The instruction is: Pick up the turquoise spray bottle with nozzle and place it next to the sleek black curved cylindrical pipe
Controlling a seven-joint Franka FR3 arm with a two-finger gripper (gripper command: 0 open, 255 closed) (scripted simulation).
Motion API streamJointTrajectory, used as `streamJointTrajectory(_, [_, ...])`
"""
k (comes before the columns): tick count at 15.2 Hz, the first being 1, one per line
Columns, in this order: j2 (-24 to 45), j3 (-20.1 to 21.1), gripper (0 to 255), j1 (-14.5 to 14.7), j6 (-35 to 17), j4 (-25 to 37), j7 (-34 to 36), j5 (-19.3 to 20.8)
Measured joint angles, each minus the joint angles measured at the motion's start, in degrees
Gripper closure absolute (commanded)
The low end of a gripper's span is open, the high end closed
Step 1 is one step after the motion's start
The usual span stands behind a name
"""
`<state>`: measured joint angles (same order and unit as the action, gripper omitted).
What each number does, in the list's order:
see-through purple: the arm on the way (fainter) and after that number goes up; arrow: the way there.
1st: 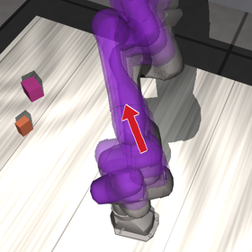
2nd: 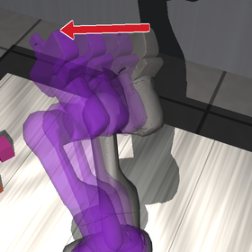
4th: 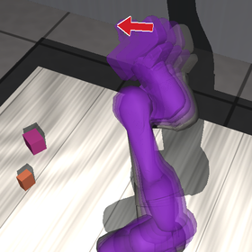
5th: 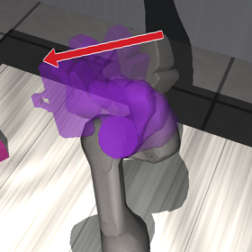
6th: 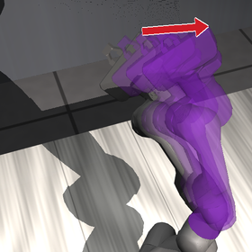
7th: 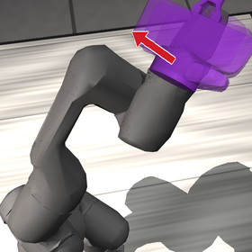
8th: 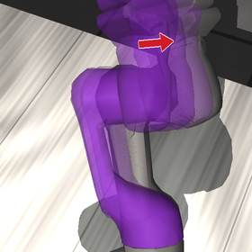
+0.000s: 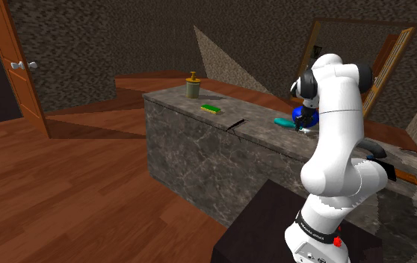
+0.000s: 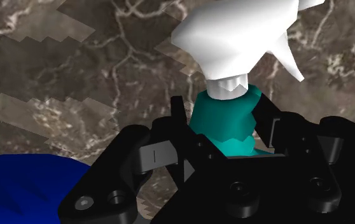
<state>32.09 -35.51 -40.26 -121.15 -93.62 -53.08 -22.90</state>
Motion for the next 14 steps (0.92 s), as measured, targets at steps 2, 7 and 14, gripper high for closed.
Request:
streamJointTrajectory(2, [0.0,0.0,0,0.0,0.0,0.0,0.0,0.0])
streamJointTrajectory(7, [-0.5,-0.2,0,0.0,0.6,0.2,0.1,0.3])
streamJointTrajectory(14, [-3.3,-1.5,0,0.7,5.3,2.5,1.4,2.3])
